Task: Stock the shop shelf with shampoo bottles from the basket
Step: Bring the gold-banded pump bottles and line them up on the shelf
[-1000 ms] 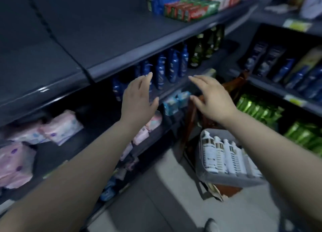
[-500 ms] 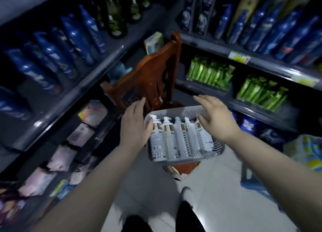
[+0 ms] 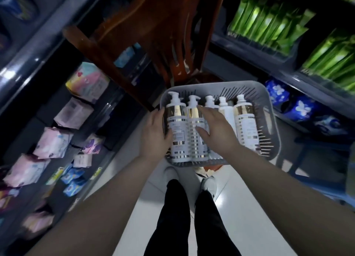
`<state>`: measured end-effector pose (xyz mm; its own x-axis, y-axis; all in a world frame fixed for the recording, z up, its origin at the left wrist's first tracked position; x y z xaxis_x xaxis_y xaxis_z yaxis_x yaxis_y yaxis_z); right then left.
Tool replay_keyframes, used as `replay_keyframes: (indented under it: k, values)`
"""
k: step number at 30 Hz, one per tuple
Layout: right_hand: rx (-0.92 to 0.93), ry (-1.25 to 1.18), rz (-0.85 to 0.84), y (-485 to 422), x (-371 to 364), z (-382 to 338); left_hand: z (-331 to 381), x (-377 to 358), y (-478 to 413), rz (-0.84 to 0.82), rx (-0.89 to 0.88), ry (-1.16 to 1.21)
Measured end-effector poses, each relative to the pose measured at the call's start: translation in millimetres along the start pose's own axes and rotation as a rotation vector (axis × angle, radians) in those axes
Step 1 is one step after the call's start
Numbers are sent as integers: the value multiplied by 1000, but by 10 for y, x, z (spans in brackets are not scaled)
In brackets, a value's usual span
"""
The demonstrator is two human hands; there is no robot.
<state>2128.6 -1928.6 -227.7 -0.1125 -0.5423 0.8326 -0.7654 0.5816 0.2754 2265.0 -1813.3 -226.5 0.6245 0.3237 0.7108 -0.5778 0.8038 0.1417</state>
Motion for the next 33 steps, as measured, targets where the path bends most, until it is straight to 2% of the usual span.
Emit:
replay_keyframes:
  k: [4, 11, 16, 22, 26, 30, 33]
  values:
    - [-72, -36, -84, -476, -368, -87, -139, -28, -41, 19, -6, 68]
    - [-235, 112, -151, -1092, -663, -88, -339, 9, -141, 40, 9, 112]
    - [-291, 116, -111, -1137, -621, -93, -412, 38, -175, 43, 58, 134]
    - [-380, 0, -208, -1119, -643, -81, -430, 56, -196, 76, 79, 182]
    - [-364, -21, -243, -1149, -617, -144, -438, 53, -157, 92, 82, 208]
    - [-420, -102, -279, -1120, -547, -127, -402, 38, -83, 52, 106, 243]
    - [-422, -230, -228, -1034, -429, -66, -340, -58, -72, -52, 116, 317]
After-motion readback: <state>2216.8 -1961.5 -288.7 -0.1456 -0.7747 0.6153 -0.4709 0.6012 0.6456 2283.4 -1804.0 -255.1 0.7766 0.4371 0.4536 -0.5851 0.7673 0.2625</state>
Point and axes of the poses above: each hand's wrist, its own y-axis away from the middle knuckle, its own x-axis out of the back of the hand, z = x × y, the point moved 8 cm from there along -y, towards the middle knuckle, and after that the axes turned 7 degrees about y, right-handed, at the moved point
